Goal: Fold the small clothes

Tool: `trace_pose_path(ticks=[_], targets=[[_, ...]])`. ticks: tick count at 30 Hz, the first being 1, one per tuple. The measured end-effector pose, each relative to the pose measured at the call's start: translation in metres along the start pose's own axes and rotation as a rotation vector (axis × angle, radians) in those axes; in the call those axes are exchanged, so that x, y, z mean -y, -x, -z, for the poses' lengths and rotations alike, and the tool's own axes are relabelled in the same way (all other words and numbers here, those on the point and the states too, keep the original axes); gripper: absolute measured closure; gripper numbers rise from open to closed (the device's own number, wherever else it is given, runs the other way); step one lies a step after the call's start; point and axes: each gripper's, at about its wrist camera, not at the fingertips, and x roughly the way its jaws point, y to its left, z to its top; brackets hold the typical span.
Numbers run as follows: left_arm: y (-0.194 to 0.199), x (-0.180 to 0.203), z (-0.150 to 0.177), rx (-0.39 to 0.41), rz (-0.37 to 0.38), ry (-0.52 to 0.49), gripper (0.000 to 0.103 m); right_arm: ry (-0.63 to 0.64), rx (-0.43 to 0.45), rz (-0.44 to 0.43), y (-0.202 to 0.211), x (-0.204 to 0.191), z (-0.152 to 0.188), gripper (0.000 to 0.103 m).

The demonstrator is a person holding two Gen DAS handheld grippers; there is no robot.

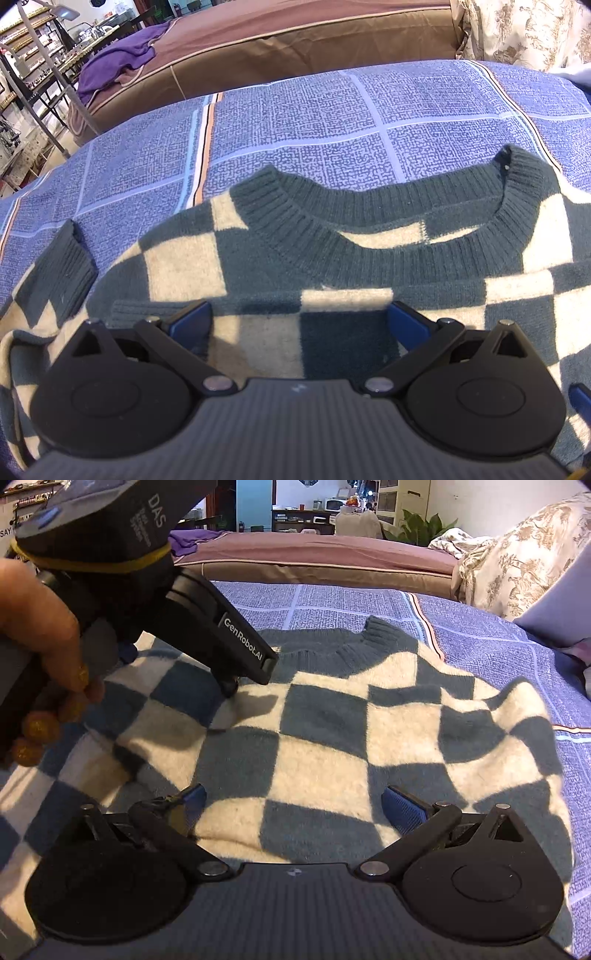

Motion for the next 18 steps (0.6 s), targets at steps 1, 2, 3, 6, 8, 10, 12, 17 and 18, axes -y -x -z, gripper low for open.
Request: trace_pose_path(ticks=[1, 2, 3, 6, 8, 10, 12, 17, 18], targets=[[0.001, 0.002, 0.001, 0.01, -0.009, -0.005, 0.0, 0.01, -0.007, -0.008, 0.002, 0.0, 0.001, 0.0], [0.002, 0.003, 0.003, 0.018, -0.017, -0.006, 0.0, 0.024, -0.017, -0.012, 0.004, -0.001, 0.002, 0.0], [0.003, 0.004, 0.004, 0.027, -0.024, -0.004, 0.0, 0.04, -0.028, -0.02, 0.008, -0.002, 0.003, 0.0], [0.006, 0.003, 0.006, 0.048, -0.024, -0.002, 0.0, 0.051, 0.032, -0.03, 0.034, 0.001, 0.011, 0.0], [0.012, -0.002, 0.009, 0.046, -0.016, 0.008, 0.0, -0.009, 0.126, -0.051, 0.057, 0.012, 0.017, 0.0], [0.025, -0.011, 0.017, 0.056, -0.024, 0.036, 0.0, -0.039, 0.148, -0.059, 0.068, 0.022, 0.021, 0.0], [0.045, -0.02, 0.031, 0.123, -0.027, 0.058, 0.0, -0.023, 0.189, -0.016, 0.069, 0.036, 0.019, 0.0], [0.044, -0.034, 0.065, 0.062, -0.091, -0.036, 0.0, -0.036, 0.182, -0.017, 0.045, 0.075, 0.014, 0.0], [0.041, -0.044, 0.072, 0.069, -0.06, 0.005, 0.0, -0.071, 0.149, -0.02, 0.038, 0.085, 0.016, 0.0]])
